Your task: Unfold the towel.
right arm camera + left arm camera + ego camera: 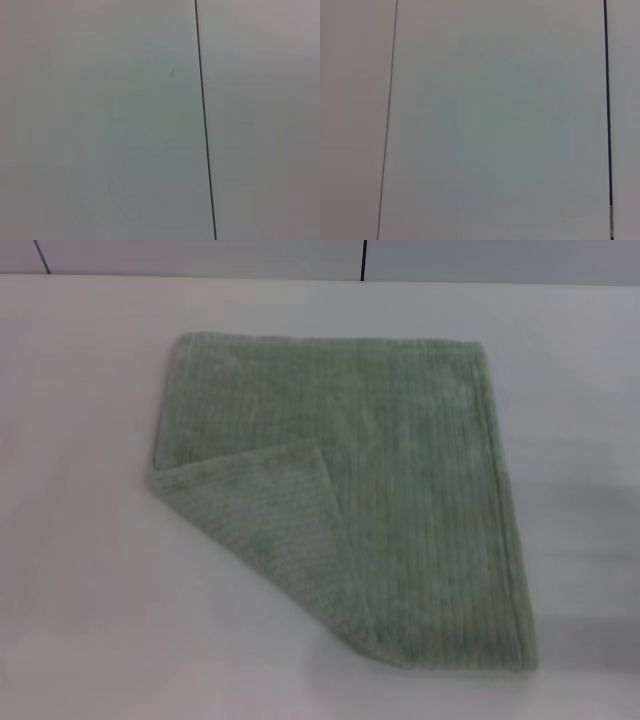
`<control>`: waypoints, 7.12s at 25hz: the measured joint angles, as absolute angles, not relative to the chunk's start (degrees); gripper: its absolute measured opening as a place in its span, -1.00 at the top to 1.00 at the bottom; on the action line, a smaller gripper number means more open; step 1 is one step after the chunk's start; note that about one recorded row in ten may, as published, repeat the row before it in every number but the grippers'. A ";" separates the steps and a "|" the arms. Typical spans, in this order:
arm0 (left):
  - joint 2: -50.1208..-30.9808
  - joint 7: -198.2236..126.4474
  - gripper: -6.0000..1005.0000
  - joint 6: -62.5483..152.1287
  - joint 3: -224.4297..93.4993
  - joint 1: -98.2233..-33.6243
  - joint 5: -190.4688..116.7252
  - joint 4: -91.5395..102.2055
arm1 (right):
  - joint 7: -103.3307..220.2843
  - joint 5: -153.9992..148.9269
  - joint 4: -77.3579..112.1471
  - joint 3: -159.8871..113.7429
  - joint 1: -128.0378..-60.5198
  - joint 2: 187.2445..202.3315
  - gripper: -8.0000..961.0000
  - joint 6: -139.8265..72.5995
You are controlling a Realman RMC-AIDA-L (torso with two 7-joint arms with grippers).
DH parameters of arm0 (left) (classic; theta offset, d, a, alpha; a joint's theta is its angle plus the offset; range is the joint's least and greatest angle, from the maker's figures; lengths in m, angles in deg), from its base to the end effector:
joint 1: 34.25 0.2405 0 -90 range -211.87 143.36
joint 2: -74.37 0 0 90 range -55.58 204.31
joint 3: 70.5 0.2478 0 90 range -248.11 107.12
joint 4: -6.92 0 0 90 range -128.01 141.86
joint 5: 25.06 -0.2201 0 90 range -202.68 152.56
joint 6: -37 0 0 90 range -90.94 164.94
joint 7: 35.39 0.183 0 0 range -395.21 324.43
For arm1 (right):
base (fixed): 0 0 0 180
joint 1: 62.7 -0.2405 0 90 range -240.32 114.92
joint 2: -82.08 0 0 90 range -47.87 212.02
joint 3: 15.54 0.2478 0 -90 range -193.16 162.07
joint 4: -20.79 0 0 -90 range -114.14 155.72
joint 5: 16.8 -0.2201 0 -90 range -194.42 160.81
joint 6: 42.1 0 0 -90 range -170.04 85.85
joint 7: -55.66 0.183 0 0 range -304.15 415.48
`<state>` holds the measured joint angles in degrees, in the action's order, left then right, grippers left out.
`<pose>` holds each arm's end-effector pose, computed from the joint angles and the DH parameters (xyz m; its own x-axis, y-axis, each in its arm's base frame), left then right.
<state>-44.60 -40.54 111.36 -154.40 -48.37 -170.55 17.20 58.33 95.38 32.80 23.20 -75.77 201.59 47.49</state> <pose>-0.4014 0.3077 0.0737 0.7257 -0.1614 0.6688 0.6802 0.3140 -0.6623 0.3438 0.2885 0.0340 0.6905 0.2999 -0.6582 -0.7102 0.1085 -0.6956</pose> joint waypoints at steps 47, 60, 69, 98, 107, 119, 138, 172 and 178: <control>-40.39 -30.66 -0.66 86.92 -136.74 -45.58 -177.08 44.29 | 39.06 132.11 97.65 80.88 -96.95 200.70 0.87 -101.59; -36.89 -26.33 -0.66 15.58 -143.39 -42.80 -184.65 93.46 | 38.27 134.11 88.78 80.81 -99.28 200.88 0.98 -100.84; -43.82 -12.02 -0.66 -14.19 -145.71 -43.01 -183.33 111.57 | 35.46 133.69 84.82 80.87 -100.38 200.91 0.98 -99.42; -44.13 -10.94 -0.66 -16.38 -137.25 -50.29 -183.33 102.02 | 34.61 132.95 69.33 80.48 -105.04 200.90 0.98 -92.66; -44.32 -12.24 -0.67 -16.56 -135.56 -55.68 -181.16 96.84 | 34.57 132.96 69.14 80.71 -105.07 200.90 0.97 -92.07; -44.30 -17.61 -0.66 -12.23 -135.99 -61.48 -181.68 86.60 | 34.57 132.96 68.69 80.53 -104.90 200.90 0.95 -92.01; -44.30 -20.32 -0.67 -12.20 -136.27 -63.34 -181.58 82.88 | 34.57 132.96 67.84 81.63 -105.50 200.82 0.93 -89.21; -44.19 -21.75 -0.13 -12.87 -137.65 -66.80 -182.43 79.04 | 34.57 132.96 66.24 81.75 -106.30 200.85 0.89 -89.15; -44.20 -21.66 0.15 -14.14 -137.94 -67.22 -182.58 79.31 | 34.57 132.96 66.16 81.84 -106.43 200.81 0.89 -89.08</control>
<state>-44.20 -21.66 -14.14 -137.94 -67.22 -182.58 79.31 34.57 132.96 66.16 81.84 -106.43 200.81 -89.08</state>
